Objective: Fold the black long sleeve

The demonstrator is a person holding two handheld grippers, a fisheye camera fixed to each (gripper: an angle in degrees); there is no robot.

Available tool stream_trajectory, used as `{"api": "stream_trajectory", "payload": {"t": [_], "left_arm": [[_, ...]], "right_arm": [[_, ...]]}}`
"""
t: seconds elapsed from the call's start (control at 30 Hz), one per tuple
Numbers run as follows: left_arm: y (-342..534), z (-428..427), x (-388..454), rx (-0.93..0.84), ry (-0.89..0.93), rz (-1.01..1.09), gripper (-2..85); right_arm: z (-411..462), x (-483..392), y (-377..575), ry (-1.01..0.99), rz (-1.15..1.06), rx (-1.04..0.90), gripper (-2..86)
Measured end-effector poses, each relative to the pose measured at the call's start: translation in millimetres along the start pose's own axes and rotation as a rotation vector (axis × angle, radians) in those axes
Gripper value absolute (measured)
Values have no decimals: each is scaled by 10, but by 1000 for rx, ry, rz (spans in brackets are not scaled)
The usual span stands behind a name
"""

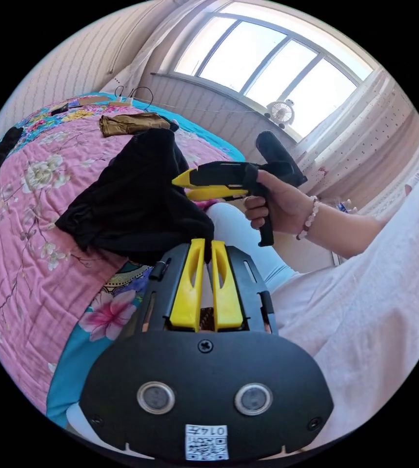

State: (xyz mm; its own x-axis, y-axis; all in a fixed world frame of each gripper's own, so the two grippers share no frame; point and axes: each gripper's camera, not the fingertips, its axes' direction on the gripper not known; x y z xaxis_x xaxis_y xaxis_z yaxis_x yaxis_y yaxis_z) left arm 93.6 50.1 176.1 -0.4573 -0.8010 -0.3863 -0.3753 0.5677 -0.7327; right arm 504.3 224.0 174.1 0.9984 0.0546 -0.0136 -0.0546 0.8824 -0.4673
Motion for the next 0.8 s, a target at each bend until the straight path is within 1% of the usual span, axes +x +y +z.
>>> {"api": "stream_trajectory", "payload": {"t": [0.03, 0.1, 0.17, 0.23, 0.27, 0.33, 0.43, 0.5, 0.53, 0.6, 0.7, 0.77, 0.8], "left_arm": [[-17, -4, 13, 8, 5, 18, 11], [-34, -34, -3, 12, -27, 21, 18], [-27, -100, -95, 19, -64, -18, 21], [71, -239, -362, 89, -56, -154, 7], [116, -276, -449, 115, -55, -201, 1], [319, -353, -796, 167, -114, -374, -5], [380, -291, -1081, 80, -241, -463, -3], [267, -262, -1138, 53, -303, -435, 7], [146, -229, -1146, 40, -340, -387, 34], [-46, -149, -1192, 25, -373, -357, 60], [-317, 105, -1342, -2, -341, -372, 76], [-448, 331, -1394, -57, -329, -381, 76], [-518, 485, -1398, -118, -335, -379, 74]], "right_arm": [[86, 49, 4, 21, -12, -84, 37], [163, 138, 9, 16, 0, -184, 26], [100, 257, 48, -60, 28, -154, 20], [-77, 405, 100, -177, 61, -77, 15], [-123, 428, 111, -194, 60, -62, 14], [-275, 479, 148, -224, 39, -36, 11], [-383, 525, 178, -279, 21, -45, 9], [-425, 541, 195, -267, 10, -53, 9], [-450, 542, 206, -244, -8, -63, 9], [-485, 546, 227, -199, -29, -75, 8], [-564, 587, 270, -123, -38, -80, 8], [-667, 619, 298, -64, -43, -61, 8], [-770, 645, 314, -14, -46, -36, 8]]}}
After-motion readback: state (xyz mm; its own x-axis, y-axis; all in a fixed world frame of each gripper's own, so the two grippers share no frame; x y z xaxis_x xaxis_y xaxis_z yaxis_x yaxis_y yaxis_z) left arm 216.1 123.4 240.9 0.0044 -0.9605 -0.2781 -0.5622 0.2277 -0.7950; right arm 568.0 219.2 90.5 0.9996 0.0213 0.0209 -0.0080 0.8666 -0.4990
